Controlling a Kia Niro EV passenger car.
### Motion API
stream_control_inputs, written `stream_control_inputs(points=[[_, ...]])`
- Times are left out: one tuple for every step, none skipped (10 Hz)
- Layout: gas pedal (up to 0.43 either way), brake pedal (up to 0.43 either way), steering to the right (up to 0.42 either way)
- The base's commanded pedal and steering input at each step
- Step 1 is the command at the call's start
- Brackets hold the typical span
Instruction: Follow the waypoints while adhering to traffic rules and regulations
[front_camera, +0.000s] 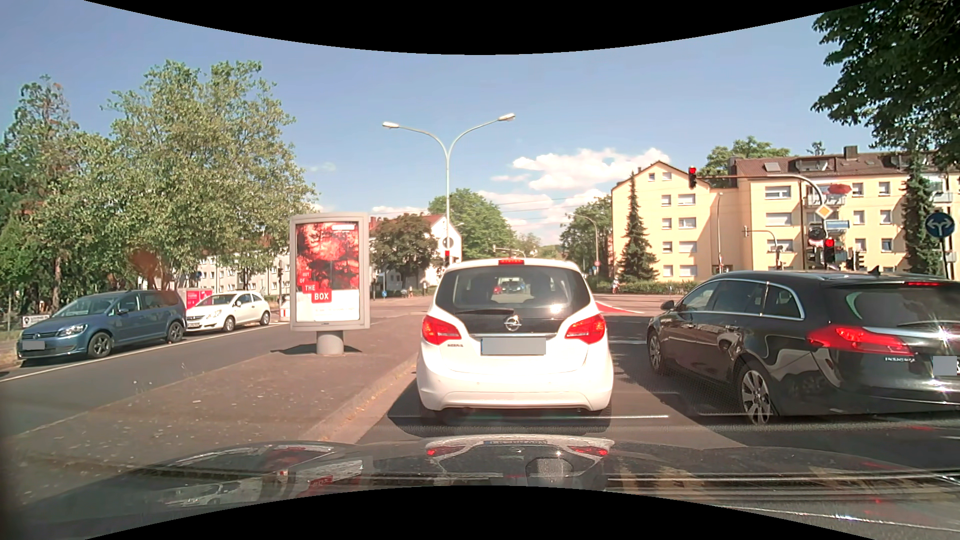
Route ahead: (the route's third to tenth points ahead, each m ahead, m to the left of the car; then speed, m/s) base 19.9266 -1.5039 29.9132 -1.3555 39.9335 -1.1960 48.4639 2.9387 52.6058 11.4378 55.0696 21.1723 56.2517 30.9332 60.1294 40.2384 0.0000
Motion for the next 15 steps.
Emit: stream_control_inputs(points=[[0.000,0.250,0.011],[0.000,0.250,0.011],[0.000,0.250,0.011],[0.000,0.250,0.011],[0.000,0.250,0.011],[0.000,0.250,0.011],[0.000,0.250,0.011],[0.000,0.250,0.011],[0.000,0.250,0.011],[0.000,0.250,0.011],[0.000,0.250,0.011],[0.000,0.250,0.011],[0.000,0.250,0.011],[0.000,0.250,0.011],[0.000,0.250,0.011]])
